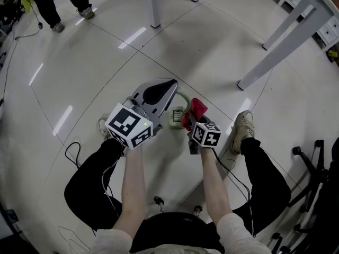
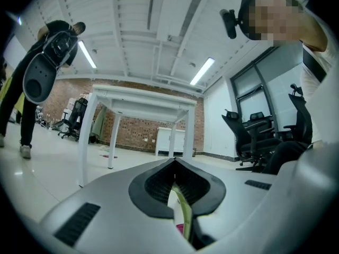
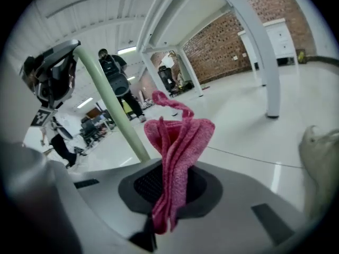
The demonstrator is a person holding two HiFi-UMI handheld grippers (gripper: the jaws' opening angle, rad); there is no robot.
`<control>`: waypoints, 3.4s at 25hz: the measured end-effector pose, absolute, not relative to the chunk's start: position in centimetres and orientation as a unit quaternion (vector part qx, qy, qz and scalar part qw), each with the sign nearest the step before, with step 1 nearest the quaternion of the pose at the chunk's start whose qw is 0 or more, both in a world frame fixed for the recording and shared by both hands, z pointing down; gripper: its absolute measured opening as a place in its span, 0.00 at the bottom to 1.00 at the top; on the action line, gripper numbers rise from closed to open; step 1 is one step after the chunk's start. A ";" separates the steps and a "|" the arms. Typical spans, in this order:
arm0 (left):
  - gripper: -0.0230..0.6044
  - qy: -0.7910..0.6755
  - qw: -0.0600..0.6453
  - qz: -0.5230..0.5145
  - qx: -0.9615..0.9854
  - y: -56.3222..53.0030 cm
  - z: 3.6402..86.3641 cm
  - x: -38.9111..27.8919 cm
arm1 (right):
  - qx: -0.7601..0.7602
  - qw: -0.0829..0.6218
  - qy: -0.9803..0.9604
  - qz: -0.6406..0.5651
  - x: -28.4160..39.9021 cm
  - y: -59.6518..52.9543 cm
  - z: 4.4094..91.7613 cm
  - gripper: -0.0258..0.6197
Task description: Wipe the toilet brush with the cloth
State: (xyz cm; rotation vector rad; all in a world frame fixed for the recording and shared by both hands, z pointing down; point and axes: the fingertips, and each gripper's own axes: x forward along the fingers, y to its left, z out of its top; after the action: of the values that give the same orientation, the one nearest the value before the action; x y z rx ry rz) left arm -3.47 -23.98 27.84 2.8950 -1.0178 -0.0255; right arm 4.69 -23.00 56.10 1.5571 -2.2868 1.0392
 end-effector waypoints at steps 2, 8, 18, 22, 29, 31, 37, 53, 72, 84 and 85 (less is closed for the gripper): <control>0.04 -0.330 0.037 -0.002 0.943 -24.2 27.8 -3.6 | 0.573 0.084 -0.745 0.331 5.5 -21.1 53.8 0.09; 0.04 -0.335 0.046 -0.002 0.941 -24.6 27.8 -3.5 | 0.541 0.029 -0.750 0.379 -2.5 -16.8 51.9 0.09; 0.04 -0.328 0.050 -0.005 0.943 -24.8 27.7 -3.4 | 0.589 0.039 -0.666 0.456 -1.9 -20.6 55.5 0.09; 0.04 -0.328 0.049 -0.006 0.943 -25.0 27.8 -3.3 | 0.595 0.029 -0.685 0.418 -1.7 -22.1 53.2 0.09; 0.04 -0.327 0.052 -0.005 0.943 -25.0 27.9 -3.2 | 0.603 -0.027 -0.733 0.313 -2.6 -24.7 44.3 0.09; 0.04 -0.328 0.050 -0.002 0.943 -25.2 27.9 -3.1 | 0.601 -0.041 -0.749 0.278 -2.8 -25.2 41.4 0.09; 0.04 -0.323 0.062 0.000 0.944 -25.1 27.9 -3.1 | 0.570 -0.036 -0.798 0.192 -4.6 -24.9 36.6 0.09; 0.04 -0.394 0.069 -0.015 0.916 -25.1 28.0 -5.1 | 0.500 0.016 -0.860 0.100 -5.0 -22.4 34.6 0.09; 0.04 -0.479 0.083 -0.044 0.873 -18.2 28.3 -7.1 | 0.402 -0.068 -0.908 0.096 -1.6 -14.1 26.9 0.09; 0.04 -0.554 0.065 -0.057 0.828 -16.0 25.6 -9.6 | 0.572 -0.003 -0.816 0.085 5.4 -14.2 27.0 0.09; 0.04 -0.554 0.070 -0.056 0.828 -15.8 25.9 -9.3 | 0.572 -0.003 -0.815 0.089 5.6 -14.0 27.4 0.09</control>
State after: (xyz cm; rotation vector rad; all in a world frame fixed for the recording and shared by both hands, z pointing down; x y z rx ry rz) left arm -9.31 -15.80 25.88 2.4915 -1.6665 -0.1692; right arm 5.61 -13.98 27.36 1.8004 -2.5659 0.2792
